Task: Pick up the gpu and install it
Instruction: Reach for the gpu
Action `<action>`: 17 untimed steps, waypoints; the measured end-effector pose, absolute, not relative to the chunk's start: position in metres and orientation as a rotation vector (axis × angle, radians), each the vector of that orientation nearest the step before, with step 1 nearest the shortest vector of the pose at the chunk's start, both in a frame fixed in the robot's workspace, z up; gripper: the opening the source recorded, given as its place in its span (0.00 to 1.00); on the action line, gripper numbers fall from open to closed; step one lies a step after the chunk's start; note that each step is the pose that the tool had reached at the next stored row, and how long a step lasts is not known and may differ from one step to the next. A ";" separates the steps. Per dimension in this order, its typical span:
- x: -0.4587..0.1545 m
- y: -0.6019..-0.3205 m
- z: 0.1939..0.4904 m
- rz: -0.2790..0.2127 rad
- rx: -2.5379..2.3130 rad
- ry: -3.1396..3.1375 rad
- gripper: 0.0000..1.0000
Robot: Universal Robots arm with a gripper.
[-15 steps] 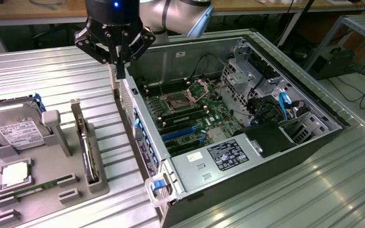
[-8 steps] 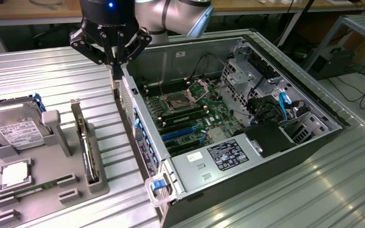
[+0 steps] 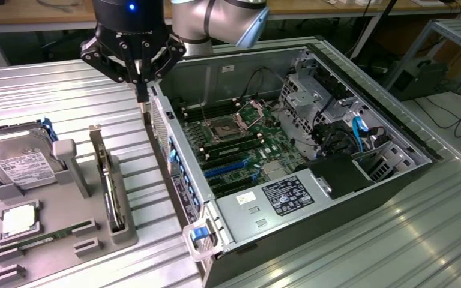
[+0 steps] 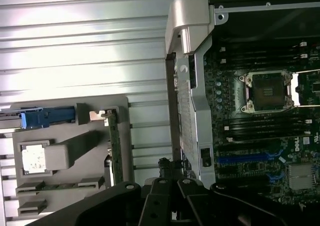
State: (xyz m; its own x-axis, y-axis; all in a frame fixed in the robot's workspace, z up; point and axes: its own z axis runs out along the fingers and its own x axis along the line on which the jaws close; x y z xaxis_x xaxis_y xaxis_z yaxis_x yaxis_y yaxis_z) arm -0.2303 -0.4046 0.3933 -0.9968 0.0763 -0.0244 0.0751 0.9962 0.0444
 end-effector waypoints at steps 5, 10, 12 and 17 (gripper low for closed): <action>-0.236 -0.405 0.393 0.068 0.118 3.112 0.11; -0.241 -0.406 0.393 0.068 0.118 3.112 0.11; -0.243 -0.406 0.393 0.068 0.118 3.113 0.11; -0.251 -0.407 0.393 0.068 0.118 3.113 0.11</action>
